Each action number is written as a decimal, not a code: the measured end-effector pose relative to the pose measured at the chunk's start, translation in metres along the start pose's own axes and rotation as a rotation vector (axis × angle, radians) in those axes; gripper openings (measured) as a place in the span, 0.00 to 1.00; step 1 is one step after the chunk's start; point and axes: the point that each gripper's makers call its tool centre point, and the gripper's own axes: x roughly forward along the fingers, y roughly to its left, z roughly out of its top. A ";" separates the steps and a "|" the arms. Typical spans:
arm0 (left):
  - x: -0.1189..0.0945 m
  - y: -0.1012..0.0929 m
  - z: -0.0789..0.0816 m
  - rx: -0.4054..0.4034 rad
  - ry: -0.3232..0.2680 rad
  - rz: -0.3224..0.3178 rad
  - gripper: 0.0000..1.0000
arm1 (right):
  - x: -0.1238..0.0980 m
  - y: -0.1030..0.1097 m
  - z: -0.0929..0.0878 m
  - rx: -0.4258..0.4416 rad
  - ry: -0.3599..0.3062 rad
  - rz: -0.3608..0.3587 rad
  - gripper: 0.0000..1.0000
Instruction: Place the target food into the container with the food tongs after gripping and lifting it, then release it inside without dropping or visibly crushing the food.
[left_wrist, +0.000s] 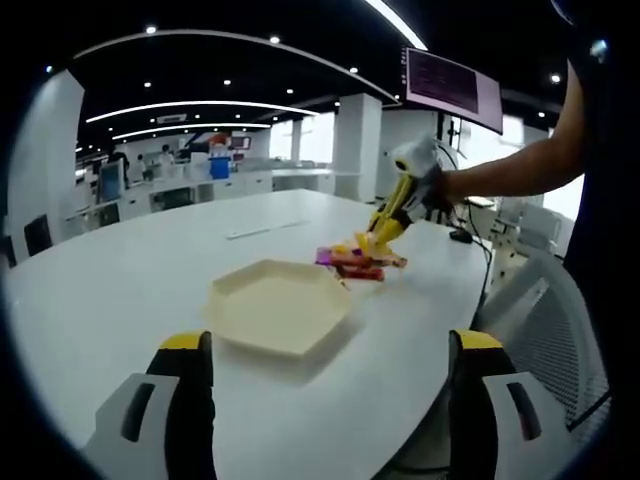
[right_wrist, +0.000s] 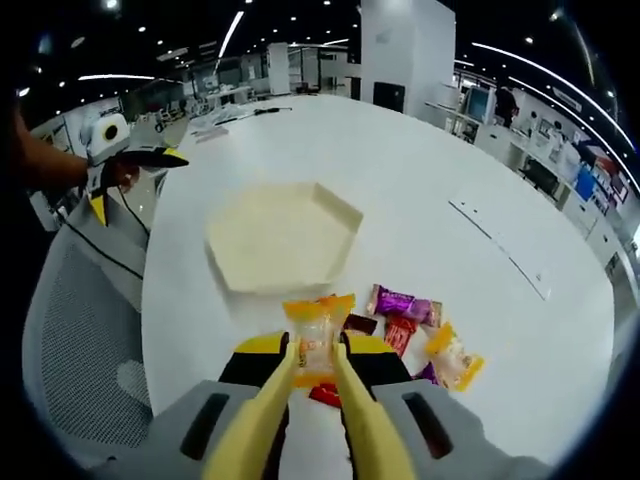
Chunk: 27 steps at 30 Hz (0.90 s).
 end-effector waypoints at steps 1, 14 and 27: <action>0.000 0.000 0.000 0.000 -0.001 0.001 0.94 | 0.001 0.002 0.002 -0.003 0.003 0.007 0.19; 0.000 0.001 0.000 0.015 0.000 0.008 0.95 | 0.024 0.018 0.054 -0.095 -0.002 0.078 0.20; -0.001 0.001 0.002 0.031 -0.007 0.014 0.95 | 0.045 0.028 0.118 -0.204 0.005 0.132 0.20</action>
